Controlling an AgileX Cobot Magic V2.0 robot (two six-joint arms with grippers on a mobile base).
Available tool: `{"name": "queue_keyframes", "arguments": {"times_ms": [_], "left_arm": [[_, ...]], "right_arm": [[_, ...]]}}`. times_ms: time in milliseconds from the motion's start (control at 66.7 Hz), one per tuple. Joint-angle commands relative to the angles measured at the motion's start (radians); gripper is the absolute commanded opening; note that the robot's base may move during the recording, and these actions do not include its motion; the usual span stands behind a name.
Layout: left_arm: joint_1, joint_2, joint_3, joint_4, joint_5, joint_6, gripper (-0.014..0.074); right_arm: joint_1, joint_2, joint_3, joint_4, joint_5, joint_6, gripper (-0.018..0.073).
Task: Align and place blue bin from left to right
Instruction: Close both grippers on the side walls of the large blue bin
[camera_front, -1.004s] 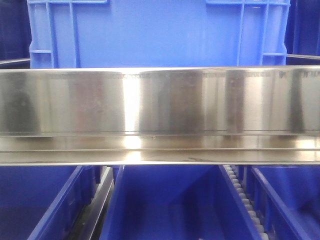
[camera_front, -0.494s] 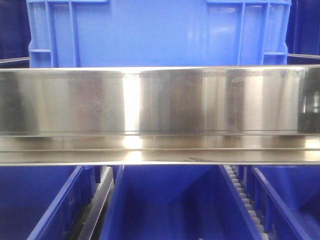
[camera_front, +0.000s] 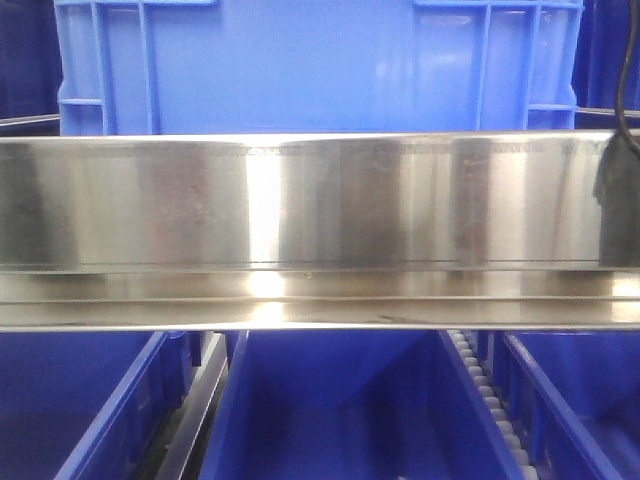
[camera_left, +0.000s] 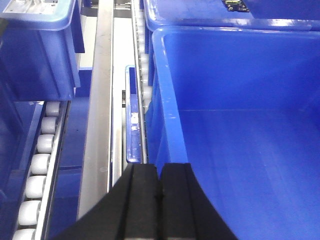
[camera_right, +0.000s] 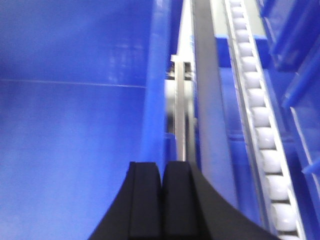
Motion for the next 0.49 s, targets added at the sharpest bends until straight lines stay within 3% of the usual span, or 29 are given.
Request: {"name": "queue_keyframes", "arguments": {"times_ms": [0, 270, 479], "left_arm": [[-0.006, -0.005, -0.009, 0.002, 0.0, -0.007, -0.0111], [-0.006, -0.005, -0.009, -0.001, 0.006, -0.007, -0.0111], [-0.006, -0.005, -0.009, -0.001, 0.006, -0.007, -0.0111]], "right_arm": [[0.0, -0.004, -0.013, -0.016, -0.006, 0.009, -0.0057], [0.0, -0.004, -0.013, -0.016, 0.007, 0.009, -0.0036], [0.0, -0.002, -0.013, -0.014, 0.001, 0.009, 0.0274]]}}
